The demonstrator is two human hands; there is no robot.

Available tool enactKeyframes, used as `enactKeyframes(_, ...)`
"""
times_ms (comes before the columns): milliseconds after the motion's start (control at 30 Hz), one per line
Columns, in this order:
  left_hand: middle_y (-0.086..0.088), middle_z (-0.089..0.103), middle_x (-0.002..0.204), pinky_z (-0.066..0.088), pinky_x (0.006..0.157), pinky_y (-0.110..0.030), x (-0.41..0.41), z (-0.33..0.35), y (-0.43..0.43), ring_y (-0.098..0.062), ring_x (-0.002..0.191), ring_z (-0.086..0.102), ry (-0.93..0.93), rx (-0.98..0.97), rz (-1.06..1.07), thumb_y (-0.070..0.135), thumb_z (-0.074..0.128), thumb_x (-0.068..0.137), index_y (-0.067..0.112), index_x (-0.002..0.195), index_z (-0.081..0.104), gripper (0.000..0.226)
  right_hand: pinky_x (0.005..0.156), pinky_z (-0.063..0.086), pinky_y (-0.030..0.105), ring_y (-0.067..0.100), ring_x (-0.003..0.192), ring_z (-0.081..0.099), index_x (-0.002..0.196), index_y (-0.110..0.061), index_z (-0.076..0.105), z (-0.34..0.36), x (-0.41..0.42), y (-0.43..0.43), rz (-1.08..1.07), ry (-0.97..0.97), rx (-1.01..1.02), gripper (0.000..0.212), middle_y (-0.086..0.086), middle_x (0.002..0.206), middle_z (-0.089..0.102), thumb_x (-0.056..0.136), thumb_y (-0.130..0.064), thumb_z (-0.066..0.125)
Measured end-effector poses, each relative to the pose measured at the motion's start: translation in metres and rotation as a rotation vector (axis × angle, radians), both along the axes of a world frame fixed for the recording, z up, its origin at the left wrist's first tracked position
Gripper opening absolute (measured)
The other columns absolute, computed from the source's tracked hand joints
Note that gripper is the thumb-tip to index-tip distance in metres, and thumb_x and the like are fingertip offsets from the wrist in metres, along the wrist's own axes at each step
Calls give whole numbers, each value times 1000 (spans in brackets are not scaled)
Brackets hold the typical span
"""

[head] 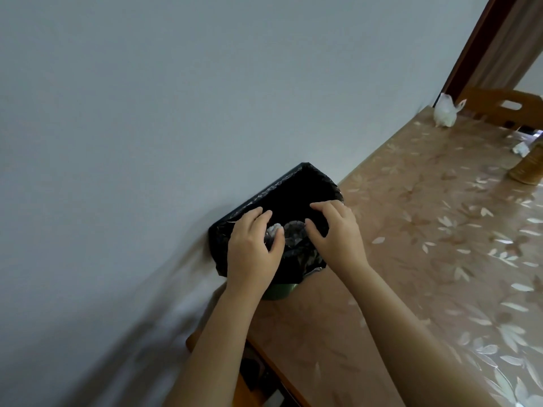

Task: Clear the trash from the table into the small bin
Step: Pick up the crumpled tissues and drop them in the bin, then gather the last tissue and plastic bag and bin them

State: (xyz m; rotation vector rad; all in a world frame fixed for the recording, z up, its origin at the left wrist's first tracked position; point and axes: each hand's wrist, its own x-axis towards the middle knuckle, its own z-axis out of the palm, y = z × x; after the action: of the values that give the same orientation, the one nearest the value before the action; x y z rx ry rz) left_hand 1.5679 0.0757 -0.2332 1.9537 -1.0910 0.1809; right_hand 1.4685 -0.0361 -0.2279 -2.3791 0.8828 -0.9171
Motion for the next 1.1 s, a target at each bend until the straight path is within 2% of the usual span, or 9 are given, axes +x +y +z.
enactKeyframes(133, -22, 60, 116, 45, 94, -46, -21, -5, 12, -34, 112, 53, -123, 35, -23, 15, 59, 82, -2, 110, 59, 32, 94, 43, 53, 31, 105, 55, 108, -5, 59, -7, -20, 15, 12, 30, -65, 29, 13, 107, 63, 82, -15, 64)
enactKeyframes(267, -21, 58, 119, 42, 97, -50, -45, -11, 21, -35, 117, 50, -204, 64, -74, 20, 52, 85, 0, 111, 59, 33, 91, 43, 58, 34, 104, 55, 108, -5, 60, -11, -49, 32, -38, 61, -90, 30, 15, 108, 64, 80, -13, 65)
enactKeyframes(367, -21, 57, 121, 40, 98, -55, -68, -16, 26, -35, 120, 47, -219, 81, -126, 18, 55, 85, 2, 112, 59, 32, 94, 41, 58, 35, 108, 55, 108, -3, 61, -11, -78, 43, -84, 110, -146, 31, 15, 110, 65, 78, -10, 66)
enactKeyframes(467, -18, 56, 123, 31, 103, -50, -96, -20, 32, -32, 123, 44, -221, 114, -181, 23, 47, 87, 5, 114, 58, 34, 100, 33, 58, 31, 116, 52, 112, -7, 59, -14, -115, 55, -140, 194, -174, 34, 11, 115, 64, 79, -11, 65)
enactKeyframes(567, -17, 57, 123, 27, 103, -45, -131, -24, 30, -31, 123, 44, -219, 131, -270, 18, 57, 86, 6, 115, 57, 31, 101, 34, 58, 29, 117, 52, 113, -7, 59, -18, -157, 66, -216, 211, -167, 35, 11, 116, 64, 78, -11, 66)
enactKeyframes(667, -17, 56, 125, 36, 102, -51, -174, -26, 29, -32, 123, 44, -215, 160, -389, 16, 59, 85, 6, 117, 56, 34, 99, 35, 57, 30, 115, 53, 111, -7, 60, -23, -205, 78, -302, 217, -143, 37, 11, 114, 64, 75, -10, 68)
enactKeyframes(867, -18, 58, 123, 31, 101, -52, -275, -20, 39, -33, 121, 46, -240, 192, -584, 15, 61, 84, 7, 115, 58, 32, 100, 36, 59, 32, 117, 52, 113, -8, 59, -29, -312, 116, -487, 211, -71, 37, 12, 117, 63, 77, -11, 67)
enactKeyframes(1000, -19, 60, 121, 33, 98, -57, -348, -13, 50, -35, 119, 49, -232, 190, -700, 26, 43, 86, 5, 113, 60, 37, 96, 39, 60, 33, 116, 52, 114, -6, 59, -24, -385, 147, -604, 223, -63, 36, 14, 117, 62, 79, -13, 65)
enactKeyframes(1100, -20, 61, 119, 34, 97, -58, -407, -10, 59, -36, 117, 51, -235, 163, -811, 23, 49, 84, 4, 110, 62, 35, 97, 39, 60, 32, 117, 51, 115, -7, 58, -20, -445, 175, -726, 226, -50, 37, 14, 119, 62, 80, -15, 64)
